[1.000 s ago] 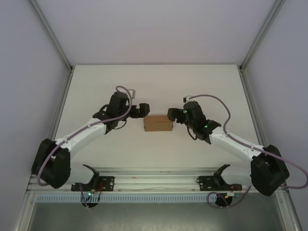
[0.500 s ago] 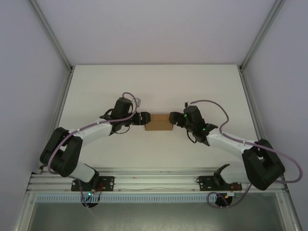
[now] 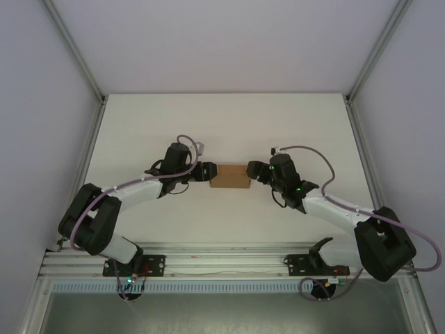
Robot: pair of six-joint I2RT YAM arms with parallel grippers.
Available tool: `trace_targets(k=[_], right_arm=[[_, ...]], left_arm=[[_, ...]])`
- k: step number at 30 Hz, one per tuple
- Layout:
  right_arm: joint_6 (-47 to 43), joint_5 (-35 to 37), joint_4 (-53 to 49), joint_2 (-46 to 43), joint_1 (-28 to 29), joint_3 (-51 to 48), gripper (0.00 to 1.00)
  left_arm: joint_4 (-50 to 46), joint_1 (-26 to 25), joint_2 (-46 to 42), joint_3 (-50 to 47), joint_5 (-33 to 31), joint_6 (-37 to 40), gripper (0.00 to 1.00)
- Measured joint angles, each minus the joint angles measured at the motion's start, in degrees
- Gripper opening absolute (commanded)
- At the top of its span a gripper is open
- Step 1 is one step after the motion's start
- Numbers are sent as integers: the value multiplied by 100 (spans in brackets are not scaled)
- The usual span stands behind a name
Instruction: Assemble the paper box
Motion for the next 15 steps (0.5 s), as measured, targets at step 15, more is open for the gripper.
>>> trace_targets(k=[15], right_arm=[[-664,-348,1292,713,-282,-236,66]], left_arm=[[201,55,166,72,-52,-162,50]])
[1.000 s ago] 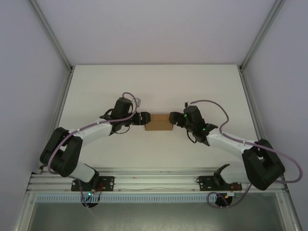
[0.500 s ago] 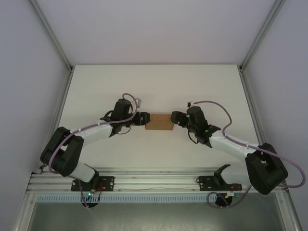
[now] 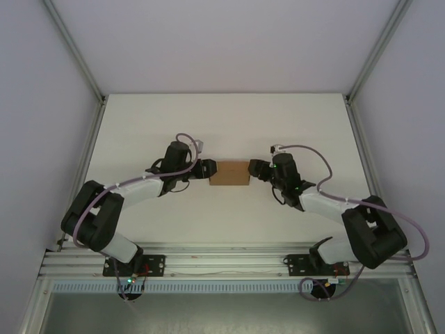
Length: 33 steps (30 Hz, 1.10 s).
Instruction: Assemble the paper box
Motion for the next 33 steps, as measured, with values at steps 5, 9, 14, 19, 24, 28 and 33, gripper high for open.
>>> trace_targets(k=[5,9,14,19,24,28,33], right_arm=[[-584,501,531,149,273,-138,62],[-1032,815,944,295,433,-254,59],[-1327,857,1270,577,459,-166,58],[-1379,905,1814,874,468,-212,57],[-1357,922,2511,1073,485,-411,57],[-1360,933,2520,1097,485,-369,57],[-1405,881,1567,643,485,-118,66]], left_arm=[[-20,37,0,9,-116,-17,49],[-50,63,0,33,-125,-17,48],[-107,140,0,61,-140,-17,48],[-131,210,46,118,-151,-17,47],[-92,214,81,118,-146,-17,47],[-37,240,107,122,-131,-15,48],[-238,245,107,243,-133,79,60]])
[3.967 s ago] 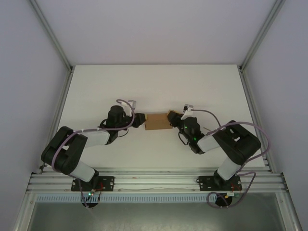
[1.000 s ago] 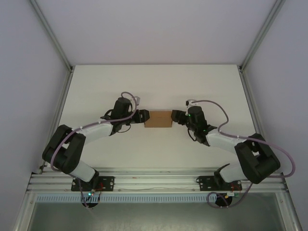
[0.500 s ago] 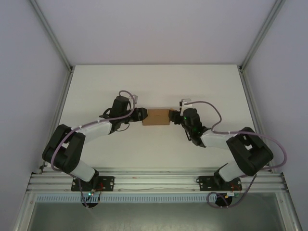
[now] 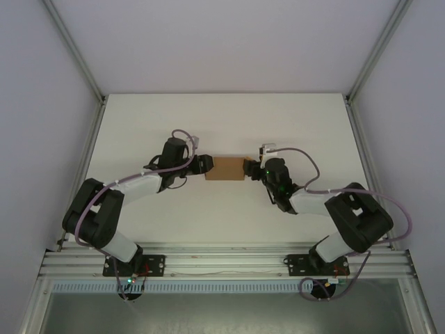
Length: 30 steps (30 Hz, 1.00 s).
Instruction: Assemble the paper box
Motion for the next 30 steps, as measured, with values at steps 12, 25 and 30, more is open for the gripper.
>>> trace_targets(k=[12,25,30], right_arm=[[-568,-984,-3012,-664,-81,1770,100],[-4743,-2986,-6011,872,48,4341,97],[-5366,-2872,-6916,1912,144,5357,95]], left_arm=[[-1781,-118,-402,1526,-822,675,100],[-2461,662,-2245,199,-2905,345,100],[-2667,680,-2625,-372,-3180,175,100]])
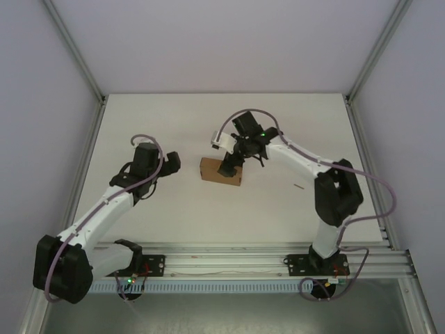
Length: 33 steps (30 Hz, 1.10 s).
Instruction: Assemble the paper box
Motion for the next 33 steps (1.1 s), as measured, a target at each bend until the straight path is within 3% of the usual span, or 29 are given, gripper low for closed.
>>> trace_targets(k=[5,13,22,25,30,33], right_arm=[[-236,481,-503,590,168,431,87],[-299,1290,-732,780,208,621,58],[-603,2658,-210,675,376,378,53],[-802,3150,68,584,527,120,55],[-1117,3762,378,446,796,-529,76],[-1097,3969,341,367,949,-769,94]], left_arm=[[-11,2,-337,-175,-151,-74,100],[-13,28,-367,-278,-293,-166,100],[-15,28,-459,-446,-439,-208,100],[-13,28,-549,-479,-444,-212,100],[-7,28,-619,-481,-439,-210,100],[-7,28,-619,-481,-437,-208,100]])
